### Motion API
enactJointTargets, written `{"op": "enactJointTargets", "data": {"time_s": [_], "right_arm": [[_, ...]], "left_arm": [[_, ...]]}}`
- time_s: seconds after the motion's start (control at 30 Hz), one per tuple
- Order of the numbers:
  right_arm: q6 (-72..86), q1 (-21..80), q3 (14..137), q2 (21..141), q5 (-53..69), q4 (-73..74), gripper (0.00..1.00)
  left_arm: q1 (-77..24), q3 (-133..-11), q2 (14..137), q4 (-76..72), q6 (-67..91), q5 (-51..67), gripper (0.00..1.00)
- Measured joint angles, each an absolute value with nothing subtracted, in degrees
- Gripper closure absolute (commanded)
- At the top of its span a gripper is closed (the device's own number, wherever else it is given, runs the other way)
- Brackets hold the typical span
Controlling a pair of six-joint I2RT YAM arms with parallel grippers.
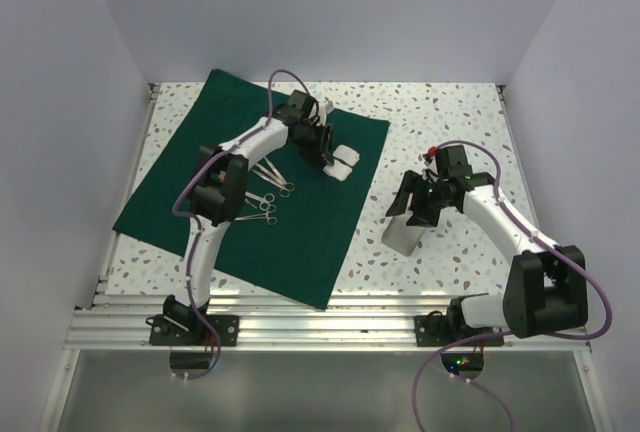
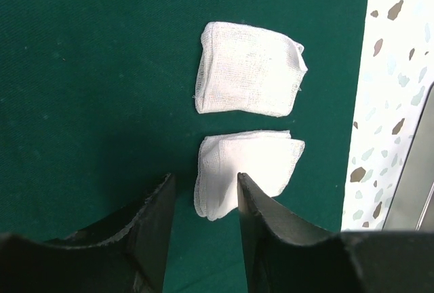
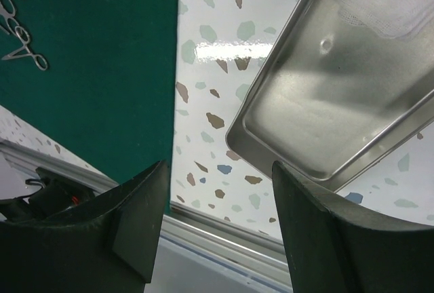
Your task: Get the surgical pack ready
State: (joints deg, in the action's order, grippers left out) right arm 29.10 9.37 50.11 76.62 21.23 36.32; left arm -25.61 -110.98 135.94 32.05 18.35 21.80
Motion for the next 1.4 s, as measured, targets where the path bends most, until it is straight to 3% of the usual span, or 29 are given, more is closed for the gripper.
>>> {"op": "enactJointTargets", "data": {"time_s": [0.37,0.67,0.7,0.73,1.4], "right_arm": [[29.36,9.37,50.11,77.52,22.09,35.66,0.34],[29.36,9.37,50.11,77.62,22.13,35.53,0.34],[29.36,9.37,50.11,77.62,22.13,35.55,0.33],[29.34,9.37,50.11,77.62,22.13,35.55,0.34],[29.3,9.37,50.11,77.62,22.06,36.07,0.33]], "left_arm": [[-26.33,-108.49,135.06,29.54,18.44,21.8,0.64],[-26.85,-108.18,135.0,29.52,18.9,22.28,0.85],[-27.03,-108.18,135.0,29.54,18.96,22.33,0.89],[-27.07,-108.18,135.0,29.56,19.07,22.46,0.99],[-26.98,-109.47,134.04,23.62,24.1,31.62,1.0]]}}
